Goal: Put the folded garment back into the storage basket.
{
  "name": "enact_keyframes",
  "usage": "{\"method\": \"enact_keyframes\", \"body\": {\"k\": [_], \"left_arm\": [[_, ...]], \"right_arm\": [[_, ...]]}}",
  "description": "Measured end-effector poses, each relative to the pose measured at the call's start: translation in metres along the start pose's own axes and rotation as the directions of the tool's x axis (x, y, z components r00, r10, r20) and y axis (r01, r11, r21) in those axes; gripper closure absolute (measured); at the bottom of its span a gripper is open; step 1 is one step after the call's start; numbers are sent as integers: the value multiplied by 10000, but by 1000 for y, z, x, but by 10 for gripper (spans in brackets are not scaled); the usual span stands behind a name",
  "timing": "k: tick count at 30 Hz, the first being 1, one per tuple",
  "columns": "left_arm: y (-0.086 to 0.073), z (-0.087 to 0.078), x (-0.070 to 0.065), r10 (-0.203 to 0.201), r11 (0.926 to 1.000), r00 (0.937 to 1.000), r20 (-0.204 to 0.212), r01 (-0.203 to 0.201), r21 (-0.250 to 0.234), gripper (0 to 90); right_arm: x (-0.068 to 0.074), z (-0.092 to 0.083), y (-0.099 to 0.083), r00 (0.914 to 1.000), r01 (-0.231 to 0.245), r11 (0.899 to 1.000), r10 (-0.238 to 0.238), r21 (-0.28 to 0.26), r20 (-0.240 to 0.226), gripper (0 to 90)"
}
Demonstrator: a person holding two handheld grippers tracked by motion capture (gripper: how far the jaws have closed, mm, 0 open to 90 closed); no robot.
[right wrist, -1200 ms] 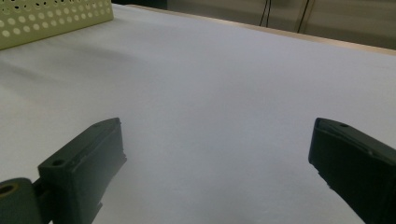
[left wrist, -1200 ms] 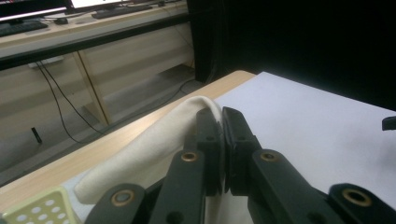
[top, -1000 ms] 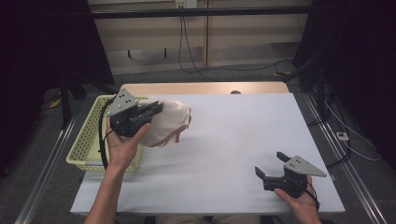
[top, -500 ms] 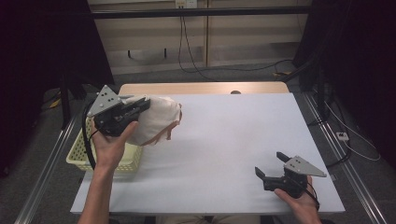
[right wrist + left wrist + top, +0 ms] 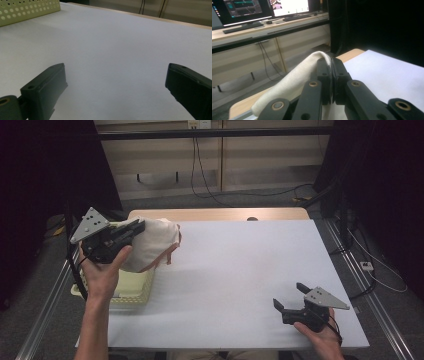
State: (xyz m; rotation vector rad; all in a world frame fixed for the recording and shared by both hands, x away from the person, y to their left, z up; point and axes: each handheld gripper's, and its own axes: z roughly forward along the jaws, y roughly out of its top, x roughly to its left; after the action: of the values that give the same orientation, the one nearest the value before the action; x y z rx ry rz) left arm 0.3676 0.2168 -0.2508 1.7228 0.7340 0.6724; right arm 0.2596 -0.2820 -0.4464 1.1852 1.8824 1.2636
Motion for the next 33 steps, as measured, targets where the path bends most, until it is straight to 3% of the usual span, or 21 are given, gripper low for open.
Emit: {"method": "enact_keyframes", "body": {"k": [3,5,7,16,33], "left_arm": [[-2,-5,0,187,9996,9996,-208,-182,221,869],[-4,-10,4,14,10000,9999,-148,-15,-18,869],[-5,-14,8,29,10000,9991,-419,-25,79,869],[-11,-24,23,-300,9995,9967,-748,306,66,869],[-15,-46,42,-525,9986,9916,-1184,515,-115,869]], "right_arm": [[0,0,0,10000,-7,10000,7,6,5,33],[0,0,0,10000,41,10000,-41,9,11,33],[1,0,0,10000,25,10000,-25,22,9,33],[1,0,0,10000,0,10000,0,11,-23,33],[1,0,0,10000,42,10000,-42,10,-29,33]]}}
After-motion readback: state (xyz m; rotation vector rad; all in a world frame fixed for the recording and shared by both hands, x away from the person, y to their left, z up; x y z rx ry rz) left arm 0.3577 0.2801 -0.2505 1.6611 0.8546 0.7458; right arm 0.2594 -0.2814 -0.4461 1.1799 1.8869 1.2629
